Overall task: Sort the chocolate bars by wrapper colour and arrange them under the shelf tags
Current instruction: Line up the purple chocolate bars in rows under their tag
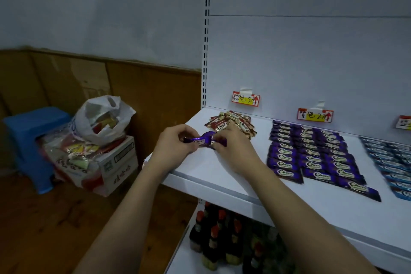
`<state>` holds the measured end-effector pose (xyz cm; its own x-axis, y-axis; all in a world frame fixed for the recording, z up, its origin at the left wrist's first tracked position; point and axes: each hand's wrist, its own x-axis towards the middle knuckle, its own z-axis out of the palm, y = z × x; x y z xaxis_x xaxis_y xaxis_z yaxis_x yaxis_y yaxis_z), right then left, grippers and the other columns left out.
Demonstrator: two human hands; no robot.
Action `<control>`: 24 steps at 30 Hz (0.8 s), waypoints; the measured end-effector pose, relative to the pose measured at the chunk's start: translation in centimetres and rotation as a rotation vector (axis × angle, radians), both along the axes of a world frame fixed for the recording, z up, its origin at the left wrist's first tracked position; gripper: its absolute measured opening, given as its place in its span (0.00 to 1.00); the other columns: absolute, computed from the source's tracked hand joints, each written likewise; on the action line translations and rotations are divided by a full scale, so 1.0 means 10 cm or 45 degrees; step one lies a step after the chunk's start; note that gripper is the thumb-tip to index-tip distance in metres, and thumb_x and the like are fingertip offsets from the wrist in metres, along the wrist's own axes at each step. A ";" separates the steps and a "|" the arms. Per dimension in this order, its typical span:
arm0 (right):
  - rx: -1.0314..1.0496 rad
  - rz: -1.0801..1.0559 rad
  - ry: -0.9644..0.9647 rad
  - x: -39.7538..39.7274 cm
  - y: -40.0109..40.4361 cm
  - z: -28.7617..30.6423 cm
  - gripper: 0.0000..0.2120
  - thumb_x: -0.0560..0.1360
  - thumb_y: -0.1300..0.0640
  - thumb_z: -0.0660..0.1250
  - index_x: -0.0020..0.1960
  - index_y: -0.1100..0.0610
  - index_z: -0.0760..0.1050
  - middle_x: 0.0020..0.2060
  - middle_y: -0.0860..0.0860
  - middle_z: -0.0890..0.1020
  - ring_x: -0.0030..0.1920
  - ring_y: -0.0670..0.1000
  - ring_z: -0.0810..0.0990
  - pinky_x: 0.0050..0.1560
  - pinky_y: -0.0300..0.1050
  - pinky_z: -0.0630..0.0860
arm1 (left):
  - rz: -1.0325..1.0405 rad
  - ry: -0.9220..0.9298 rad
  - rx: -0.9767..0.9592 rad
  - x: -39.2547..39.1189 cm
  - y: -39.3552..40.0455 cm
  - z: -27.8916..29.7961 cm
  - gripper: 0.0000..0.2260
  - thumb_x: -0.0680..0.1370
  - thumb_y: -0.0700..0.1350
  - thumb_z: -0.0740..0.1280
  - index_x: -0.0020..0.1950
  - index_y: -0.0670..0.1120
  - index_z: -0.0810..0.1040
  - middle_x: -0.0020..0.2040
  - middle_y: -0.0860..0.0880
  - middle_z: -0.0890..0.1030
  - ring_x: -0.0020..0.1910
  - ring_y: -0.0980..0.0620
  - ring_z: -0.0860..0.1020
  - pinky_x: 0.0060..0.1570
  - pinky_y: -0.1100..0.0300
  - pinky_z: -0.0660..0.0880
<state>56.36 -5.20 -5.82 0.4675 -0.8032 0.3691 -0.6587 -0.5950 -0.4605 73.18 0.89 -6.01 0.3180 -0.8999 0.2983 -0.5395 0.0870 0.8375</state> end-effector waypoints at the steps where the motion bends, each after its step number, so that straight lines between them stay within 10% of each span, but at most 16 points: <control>1: 0.002 0.000 -0.003 -0.01 -0.01 -0.01 0.09 0.77 0.56 0.67 0.56 0.55 0.80 0.49 0.50 0.72 0.49 0.50 0.70 0.48 0.44 0.65 | 0.011 0.082 -0.013 0.00 0.00 0.00 0.10 0.72 0.38 0.75 0.44 0.53 0.82 0.43 0.56 0.81 0.45 0.52 0.80 0.42 0.57 0.82; 13: 0.244 -0.034 -0.362 -0.09 -0.01 0.07 0.07 0.76 0.63 0.68 0.50 0.53 0.77 0.49 0.49 0.79 0.48 0.49 0.76 0.43 0.40 0.69 | -0.030 0.425 -0.071 0.03 0.01 0.04 0.11 0.78 0.38 0.67 0.59 0.46 0.81 0.52 0.47 0.81 0.40 0.53 0.81 0.37 0.62 0.77; 24: 0.388 -0.229 -0.742 -1.02 0.47 0.17 0.06 0.78 0.59 0.66 0.45 0.51 0.80 0.34 0.50 0.82 0.29 0.45 0.79 0.33 0.45 0.76 | -0.480 0.253 -0.091 -0.93 0.29 0.29 0.11 0.72 0.39 0.74 0.46 0.56 0.84 0.39 0.59 0.84 0.38 0.61 0.82 0.34 0.72 0.74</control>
<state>46.12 -0.49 -4.15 0.1107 -0.9579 0.2648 -0.3288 -0.2868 -0.8998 63.84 3.80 -3.15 0.0286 -0.9434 0.3305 -0.2880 0.3089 0.9065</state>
